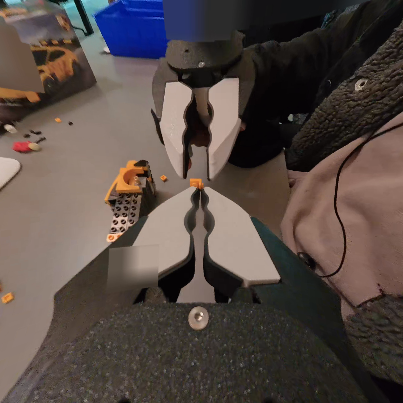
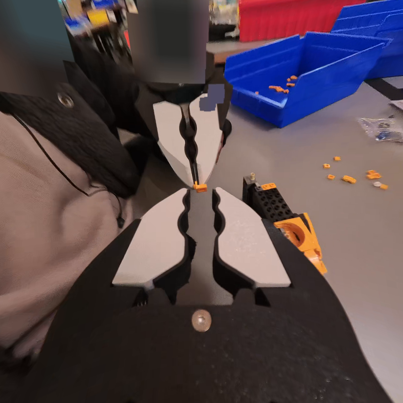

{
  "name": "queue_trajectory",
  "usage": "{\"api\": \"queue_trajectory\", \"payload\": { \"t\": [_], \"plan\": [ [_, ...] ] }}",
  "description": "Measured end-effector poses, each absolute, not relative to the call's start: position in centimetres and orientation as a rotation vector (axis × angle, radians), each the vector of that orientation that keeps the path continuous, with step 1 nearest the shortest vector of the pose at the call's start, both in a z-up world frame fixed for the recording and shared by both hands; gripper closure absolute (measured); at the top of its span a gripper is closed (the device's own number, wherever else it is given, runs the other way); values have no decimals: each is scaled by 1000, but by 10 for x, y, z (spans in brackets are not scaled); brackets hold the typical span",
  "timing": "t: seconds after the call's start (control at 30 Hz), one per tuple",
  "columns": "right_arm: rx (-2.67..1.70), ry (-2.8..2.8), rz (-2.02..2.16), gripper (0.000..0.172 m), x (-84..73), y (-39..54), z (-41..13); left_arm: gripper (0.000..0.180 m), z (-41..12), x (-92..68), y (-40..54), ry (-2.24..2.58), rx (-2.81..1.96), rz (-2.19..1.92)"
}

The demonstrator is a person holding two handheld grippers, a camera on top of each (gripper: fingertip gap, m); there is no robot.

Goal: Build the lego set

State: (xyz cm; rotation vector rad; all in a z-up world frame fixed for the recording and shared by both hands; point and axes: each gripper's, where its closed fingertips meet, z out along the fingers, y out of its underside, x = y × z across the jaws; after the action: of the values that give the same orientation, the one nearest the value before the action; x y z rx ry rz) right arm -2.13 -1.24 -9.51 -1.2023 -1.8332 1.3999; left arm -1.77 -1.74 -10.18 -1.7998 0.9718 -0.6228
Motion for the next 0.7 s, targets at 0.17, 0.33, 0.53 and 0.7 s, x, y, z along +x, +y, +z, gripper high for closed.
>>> {"api": "queue_trajectory", "payload": {
  "t": [0.17,0.33,0.53,0.7],
  "plan": [
    [-1141,-1925,1264,157,-24,-17,-105,179,-106,-15,-17,995,-1862,-679],
    [-1205,-1899,1417,161,-22,-20,-105,179,-104,-13,-21,1007,-1863,-736],
    [-1293,-1789,1716,161,-17,-18,-93,174,-92,-15,-18,1027,-1768,-699],
    [-1291,-1734,1880,161,-14,-20,-82,171,-79,-11,-19,1126,-1627,-562]
  ]
}}
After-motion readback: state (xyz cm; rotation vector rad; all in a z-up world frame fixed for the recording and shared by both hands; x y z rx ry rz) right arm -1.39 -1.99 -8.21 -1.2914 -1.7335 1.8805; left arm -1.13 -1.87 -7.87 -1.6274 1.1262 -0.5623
